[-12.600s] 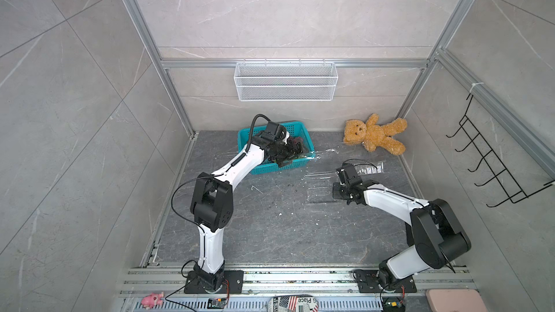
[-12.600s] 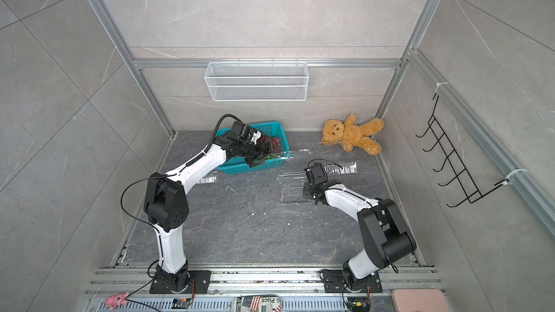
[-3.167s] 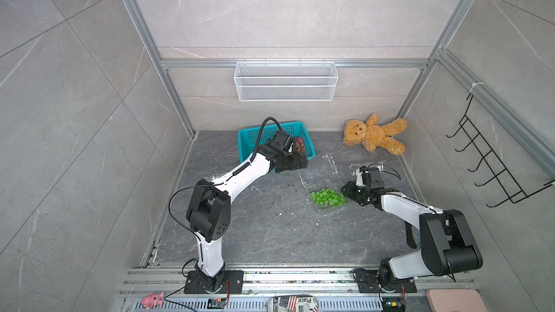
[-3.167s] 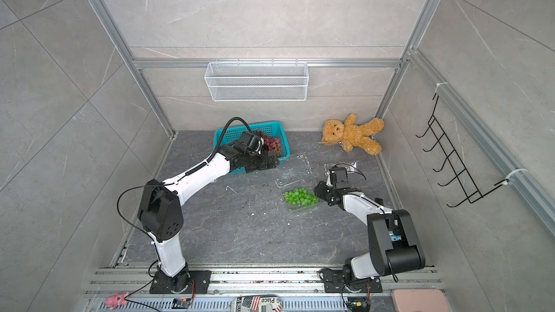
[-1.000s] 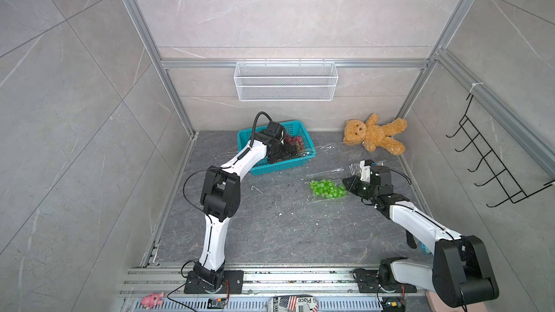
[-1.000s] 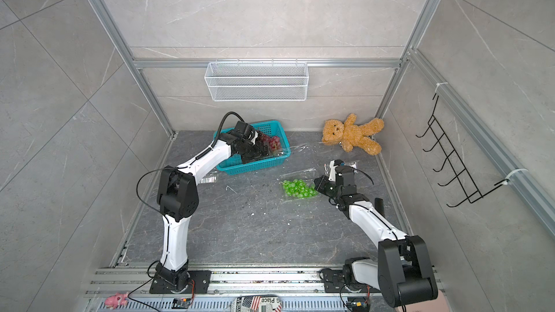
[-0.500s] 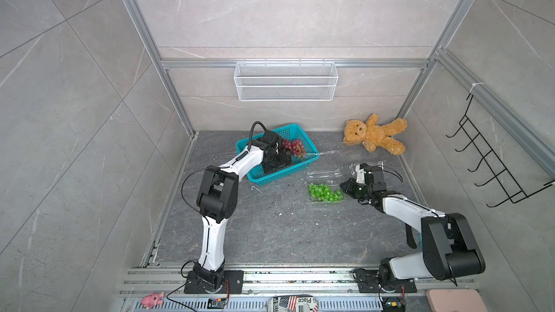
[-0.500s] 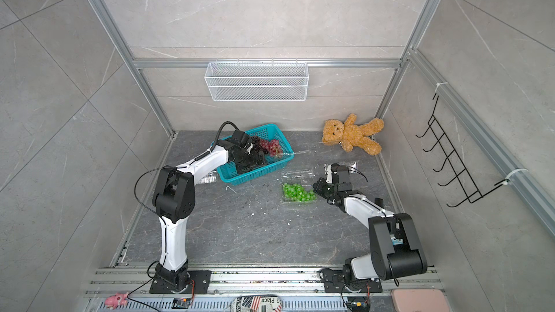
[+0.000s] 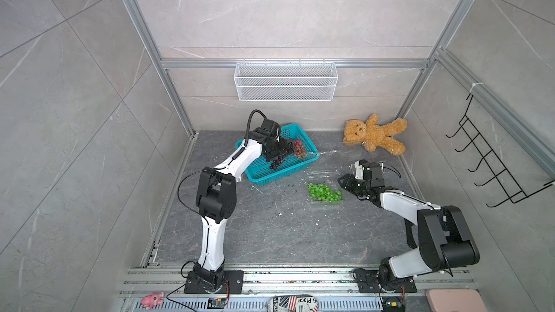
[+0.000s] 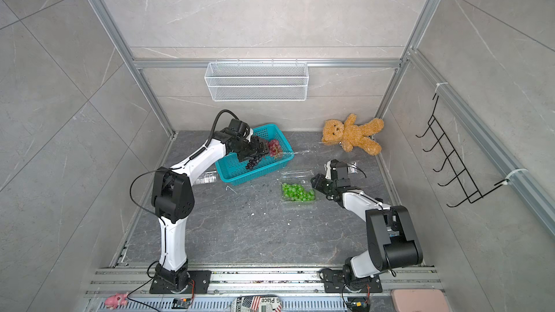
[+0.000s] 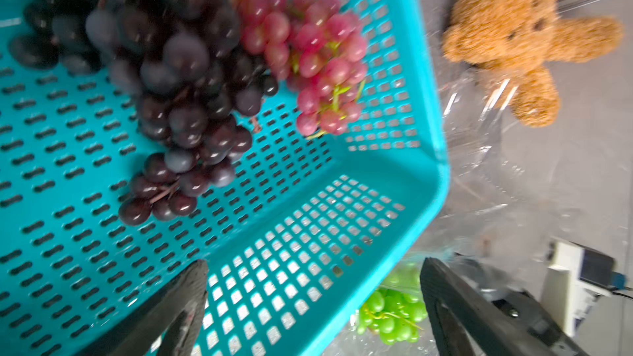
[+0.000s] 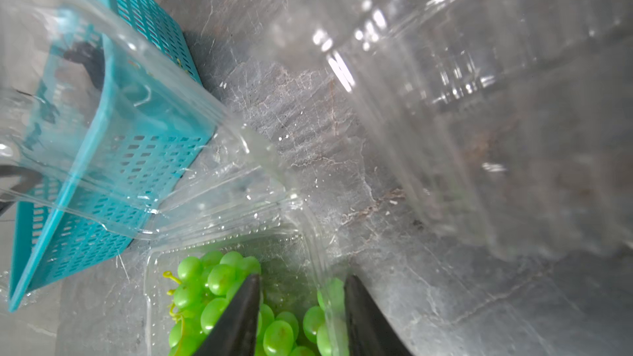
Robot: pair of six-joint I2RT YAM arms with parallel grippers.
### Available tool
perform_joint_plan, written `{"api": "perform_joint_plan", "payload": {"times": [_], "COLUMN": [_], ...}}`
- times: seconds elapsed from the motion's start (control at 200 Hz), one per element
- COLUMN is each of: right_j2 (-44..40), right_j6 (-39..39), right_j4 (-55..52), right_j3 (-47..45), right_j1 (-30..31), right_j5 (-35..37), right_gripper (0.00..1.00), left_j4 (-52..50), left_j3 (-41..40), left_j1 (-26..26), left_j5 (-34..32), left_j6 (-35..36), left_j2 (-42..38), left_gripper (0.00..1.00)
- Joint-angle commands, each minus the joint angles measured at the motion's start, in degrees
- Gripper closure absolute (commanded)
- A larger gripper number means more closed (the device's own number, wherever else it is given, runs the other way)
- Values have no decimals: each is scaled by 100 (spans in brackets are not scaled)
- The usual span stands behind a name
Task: Pack grapes into containers
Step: Adjust the basket at the center of the board, then pick up the grape from the basket.
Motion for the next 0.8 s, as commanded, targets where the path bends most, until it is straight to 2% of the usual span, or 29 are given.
{"api": "perform_joint_plan", "payload": {"times": [0.0,0.2,0.265,0.339,0.534,0.654,0.719,0.794], "right_j2": [56,-184,-262,-320,-408,-441,-462,-472], "right_j6": [-160,-238,-265,-318,-390,-434,-434,-434], "right_j4": [-198,-492,-583,-700,-892,-995,-1013,-1027], "right_j3": [236,403,480,602,897,1031,1053,1066], "right_j1": [-26,-22,-24,-27,-22,-28,-29,-22], "right_j5": [105,184,215,231,255,274,296,317], "right_gripper": [48,22,10,1,1,1,0,1], "left_j4": [163,517,608,770,1313,1413,1403,1365], "left_j3": [284,730,890,1000,1221,1536,1724,1930], "left_j1": [10,-37,-59,-97,-104,-141,-160,-163], "left_j5": [259,442,556,616,709,661,631,561], "left_j6": [-75,-256,-423,-675,-1271,-1363,-1401,-1423], "left_j2": [173,632,831,1022,1569,1850,2013,2200], "left_gripper": [3,11,14,18,32,40,49,51]}}
